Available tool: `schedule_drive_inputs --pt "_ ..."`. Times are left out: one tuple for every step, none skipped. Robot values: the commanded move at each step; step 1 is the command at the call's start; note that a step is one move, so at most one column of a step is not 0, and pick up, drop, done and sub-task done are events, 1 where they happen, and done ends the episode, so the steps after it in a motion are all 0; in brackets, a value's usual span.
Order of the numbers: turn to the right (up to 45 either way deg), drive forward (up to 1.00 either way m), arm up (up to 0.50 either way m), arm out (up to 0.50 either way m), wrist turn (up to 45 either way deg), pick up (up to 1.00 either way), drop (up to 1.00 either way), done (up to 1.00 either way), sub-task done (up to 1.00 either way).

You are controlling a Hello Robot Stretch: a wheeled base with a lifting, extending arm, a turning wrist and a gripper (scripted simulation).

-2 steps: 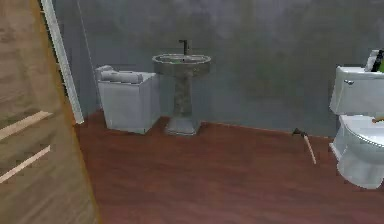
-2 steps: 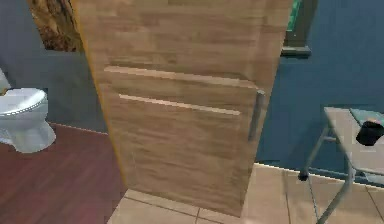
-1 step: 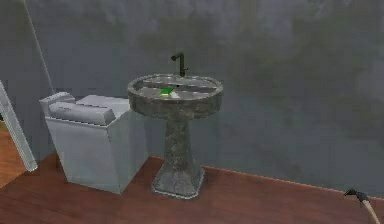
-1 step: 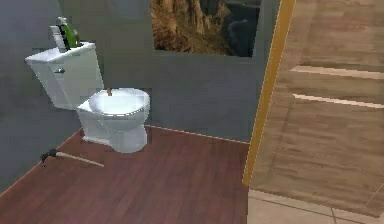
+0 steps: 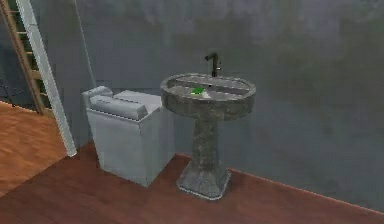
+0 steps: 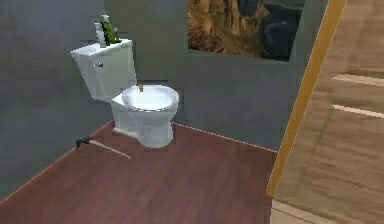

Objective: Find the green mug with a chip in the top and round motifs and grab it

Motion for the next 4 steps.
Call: schedule_drive_inputs --pt "0.0 0.15 0.00 0.00 0.0 0.00 0.00 0.00 0.00" --pt "-21.0 0.00 0.00 0.00 0.0 0.00 0.00 0.00 0.00" --pt "0.0 0.35 0.00 0.00 0.0 0.00 0.00 0.00 0.00" --pt "-30.0 0.00 0.00 0.00 0.0 0.00 0.00 0.00 0.00"
